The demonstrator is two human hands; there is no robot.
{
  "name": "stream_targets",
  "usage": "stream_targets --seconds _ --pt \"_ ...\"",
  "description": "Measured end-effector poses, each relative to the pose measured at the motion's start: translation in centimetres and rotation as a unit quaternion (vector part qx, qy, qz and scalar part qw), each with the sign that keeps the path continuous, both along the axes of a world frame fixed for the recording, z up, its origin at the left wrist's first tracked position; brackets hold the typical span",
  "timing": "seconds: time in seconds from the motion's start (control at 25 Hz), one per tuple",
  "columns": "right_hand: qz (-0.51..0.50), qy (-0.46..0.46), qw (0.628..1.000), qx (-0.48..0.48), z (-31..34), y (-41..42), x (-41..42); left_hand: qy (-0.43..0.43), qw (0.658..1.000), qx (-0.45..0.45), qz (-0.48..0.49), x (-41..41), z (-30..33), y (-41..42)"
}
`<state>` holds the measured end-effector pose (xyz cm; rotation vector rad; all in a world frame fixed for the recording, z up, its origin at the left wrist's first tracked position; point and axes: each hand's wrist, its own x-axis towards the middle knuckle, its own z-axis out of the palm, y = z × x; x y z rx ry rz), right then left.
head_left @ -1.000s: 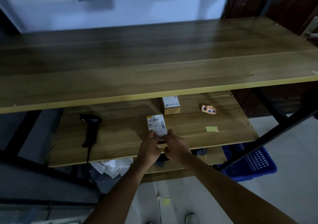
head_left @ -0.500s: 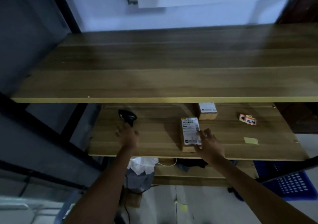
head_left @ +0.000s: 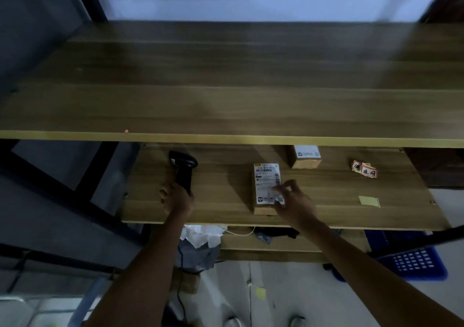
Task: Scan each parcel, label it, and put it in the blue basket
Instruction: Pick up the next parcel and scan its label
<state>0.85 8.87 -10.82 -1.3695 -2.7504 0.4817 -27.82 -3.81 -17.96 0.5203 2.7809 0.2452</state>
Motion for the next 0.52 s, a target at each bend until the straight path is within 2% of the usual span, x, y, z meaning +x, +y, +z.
stream_targets --seconds 0.16,0.24,0.32,0.4,0.44,0.48,0.52 --pt "-0.017 0.004 1.000 0.007 0.5 0.0 -0.5 -0.030 0.999 0.017 -0.012 -0.2 -0.2 0.4" --pt "-0.020 0.037 0.998 0.039 0.8 -0.4 -1.0 -0.094 0.993 0.075 -0.019 0.0 -0.2 0.8" --pt "-0.006 0.105 0.994 0.026 1.3 -1.1 -2.1 -0.147 0.975 0.165 -0.027 1.9 1.4 1.2" --pt "-0.009 0.183 0.979 -0.084 1.6 -1.6 -4.1 -0.214 0.935 0.282 -0.035 5.5 4.4 2.1" --pt "-0.034 0.223 0.960 -0.168 2.0 -1.9 -5.0 -0.253 0.908 0.330 -0.046 7.5 5.9 2.7" --pt "-0.075 0.274 0.923 -0.259 2.4 -2.1 -5.9 -0.290 0.883 0.364 -0.066 9.5 7.5 3.3" --pt "-0.124 0.325 0.868 -0.356 3.1 -2.0 -6.5 -0.333 0.854 0.388 -0.095 11.3 8.5 3.9"
